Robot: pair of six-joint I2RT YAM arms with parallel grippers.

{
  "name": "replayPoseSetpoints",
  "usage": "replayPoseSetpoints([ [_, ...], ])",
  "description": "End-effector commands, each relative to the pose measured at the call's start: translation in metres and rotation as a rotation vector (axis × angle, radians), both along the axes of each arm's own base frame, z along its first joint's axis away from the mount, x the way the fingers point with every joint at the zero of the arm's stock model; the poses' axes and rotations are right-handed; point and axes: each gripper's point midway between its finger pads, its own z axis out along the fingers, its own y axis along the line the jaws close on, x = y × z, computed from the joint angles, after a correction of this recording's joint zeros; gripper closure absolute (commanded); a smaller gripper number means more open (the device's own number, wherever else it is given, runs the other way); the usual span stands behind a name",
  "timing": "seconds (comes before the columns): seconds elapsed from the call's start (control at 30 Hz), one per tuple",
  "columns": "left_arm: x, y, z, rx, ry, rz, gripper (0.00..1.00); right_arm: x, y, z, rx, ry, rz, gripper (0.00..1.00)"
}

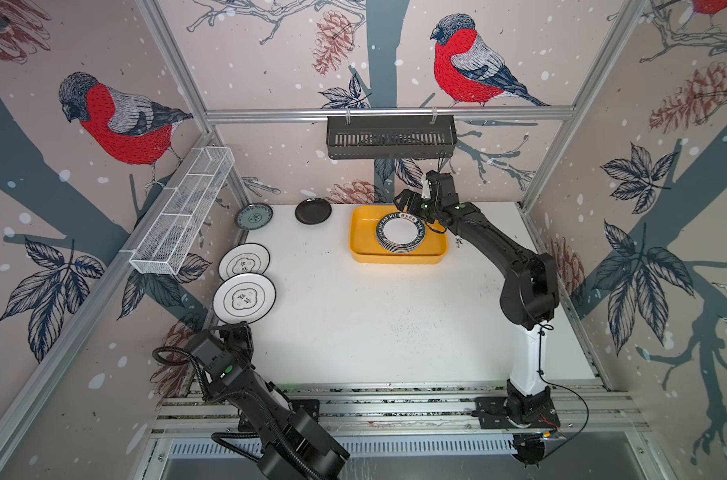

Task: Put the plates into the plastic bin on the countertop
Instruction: 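Lift the white plate upright and carry it toward the right gripper with the left gripper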

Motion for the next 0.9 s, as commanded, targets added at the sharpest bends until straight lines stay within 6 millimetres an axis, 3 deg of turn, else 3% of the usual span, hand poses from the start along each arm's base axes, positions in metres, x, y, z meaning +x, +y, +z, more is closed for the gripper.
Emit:
replayPoseSetpoints([
  [0.0, 0.010, -0.013, 0.024, 0.003, -0.070, -0.082, 1.00, 0.003, 0.003, 0.004, -0.002, -0.013, 0.028, 0.00],
  [0.2, 0.018, -0.025, 0.047, 0.023, -0.141, -0.156, 1.00, 0.004, 0.004, 0.006, 0.008, -0.018, 0.045, 0.00],
  [0.53, 0.040, -0.042, 0.060, 0.049, -0.144, -0.339, 1.00, -0.003, 0.007, 0.011, 0.031, -0.025, 0.059, 0.00],
  [0.87, 0.087, -0.114, 0.063, 0.081, -0.142, -0.614, 1.00, -0.006, 0.011, 0.014, 0.059, -0.030, 0.067, 0.00],
])
